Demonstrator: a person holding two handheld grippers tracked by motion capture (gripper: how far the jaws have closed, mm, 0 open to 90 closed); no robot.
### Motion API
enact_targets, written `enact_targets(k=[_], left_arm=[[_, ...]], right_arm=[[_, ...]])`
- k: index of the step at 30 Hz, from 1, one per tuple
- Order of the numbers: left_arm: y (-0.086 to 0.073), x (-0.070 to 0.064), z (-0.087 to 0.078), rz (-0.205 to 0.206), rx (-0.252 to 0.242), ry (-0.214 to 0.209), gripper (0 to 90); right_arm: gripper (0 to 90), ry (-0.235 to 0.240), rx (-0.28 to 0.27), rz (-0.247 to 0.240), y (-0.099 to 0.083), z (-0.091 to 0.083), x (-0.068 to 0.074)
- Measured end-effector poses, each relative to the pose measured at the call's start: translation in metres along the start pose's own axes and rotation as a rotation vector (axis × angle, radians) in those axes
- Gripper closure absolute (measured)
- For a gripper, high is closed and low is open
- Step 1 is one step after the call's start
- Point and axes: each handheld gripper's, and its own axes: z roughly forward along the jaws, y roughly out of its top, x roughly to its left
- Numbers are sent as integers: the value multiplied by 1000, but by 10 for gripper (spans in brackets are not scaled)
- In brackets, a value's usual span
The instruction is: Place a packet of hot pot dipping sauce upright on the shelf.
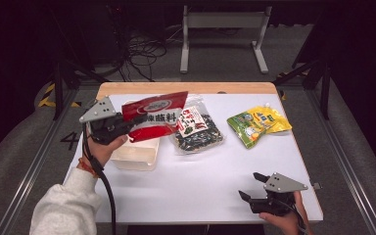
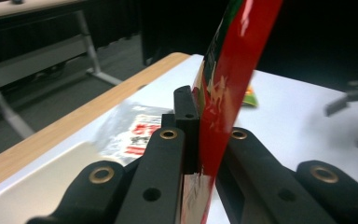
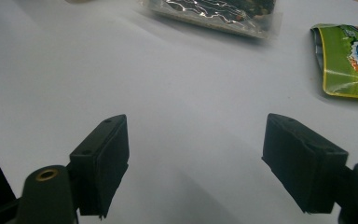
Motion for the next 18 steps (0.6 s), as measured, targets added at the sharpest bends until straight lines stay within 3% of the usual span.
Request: enact_targets(k=[9, 10, 18], left_arm=[[-4, 47, 9, -36, 32, 61, 898], [-5, 53, 12, -24, 40, 63, 898], [-9, 73, 26, -33, 74, 71, 898]], right_arm=[[233, 4, 5, 5, -1, 3, -2], [233, 7, 5, 7, -1, 4, -2], [233, 1, 7, 39, -5, 4, -6]])
